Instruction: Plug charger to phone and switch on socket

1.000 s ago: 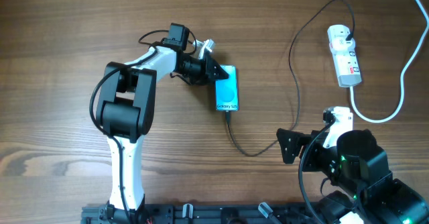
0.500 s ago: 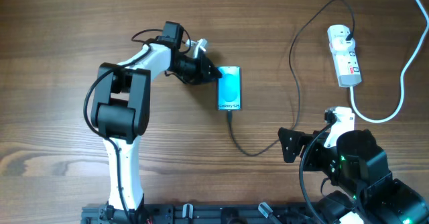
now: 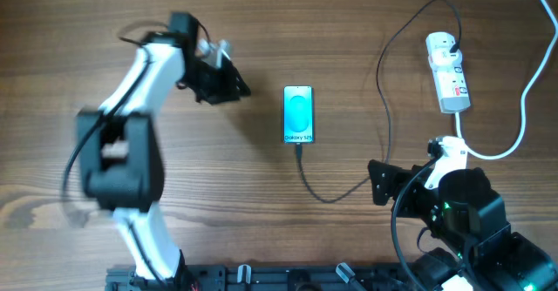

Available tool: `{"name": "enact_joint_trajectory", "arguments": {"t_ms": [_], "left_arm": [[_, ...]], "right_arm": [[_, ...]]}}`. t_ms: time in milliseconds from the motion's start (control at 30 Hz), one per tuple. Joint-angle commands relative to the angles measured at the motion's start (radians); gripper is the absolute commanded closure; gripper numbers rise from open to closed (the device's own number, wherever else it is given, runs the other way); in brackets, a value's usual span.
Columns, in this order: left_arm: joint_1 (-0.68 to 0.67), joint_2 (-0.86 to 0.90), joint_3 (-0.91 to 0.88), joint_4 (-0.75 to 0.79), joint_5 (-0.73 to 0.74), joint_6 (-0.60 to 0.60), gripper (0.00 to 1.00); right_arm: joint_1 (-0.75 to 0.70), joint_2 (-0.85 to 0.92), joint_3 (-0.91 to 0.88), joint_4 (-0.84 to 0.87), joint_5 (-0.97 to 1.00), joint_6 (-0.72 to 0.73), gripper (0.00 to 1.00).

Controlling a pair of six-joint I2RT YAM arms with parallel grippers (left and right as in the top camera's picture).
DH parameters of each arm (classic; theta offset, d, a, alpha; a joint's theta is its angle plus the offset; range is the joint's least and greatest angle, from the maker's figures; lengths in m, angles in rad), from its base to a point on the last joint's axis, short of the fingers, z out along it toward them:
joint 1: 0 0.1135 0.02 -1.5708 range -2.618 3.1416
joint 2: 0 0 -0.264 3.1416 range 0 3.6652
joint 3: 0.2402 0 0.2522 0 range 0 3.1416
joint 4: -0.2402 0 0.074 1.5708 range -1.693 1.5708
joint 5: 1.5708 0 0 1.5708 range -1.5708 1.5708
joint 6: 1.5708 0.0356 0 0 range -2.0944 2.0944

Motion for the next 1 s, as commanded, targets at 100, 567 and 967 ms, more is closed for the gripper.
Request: {"name": "enact_joint_trajectory", "arguments": {"t_ms": [100, 567, 967], "left_arm": [[-0.008, -0.570, 0.035, -0.122, -0.183, 0.058, 0.65], [-0.077, -1.632, -0.184, -0.330, -0.397, -0.061, 0.00], [0.095, -1.953, -0.439, -0.364, -0.367, -0.129, 0.00]], "right_arm": [[-0.002, 0.002, 0.010, 0.032, 0.082, 0.003, 0.14], [-0.002, 0.002, 0.010, 0.035, 0.121, 0.004, 0.06], [-0.002, 0.002, 0.010, -0.016, 0.113, 0.037, 0.01]]}}
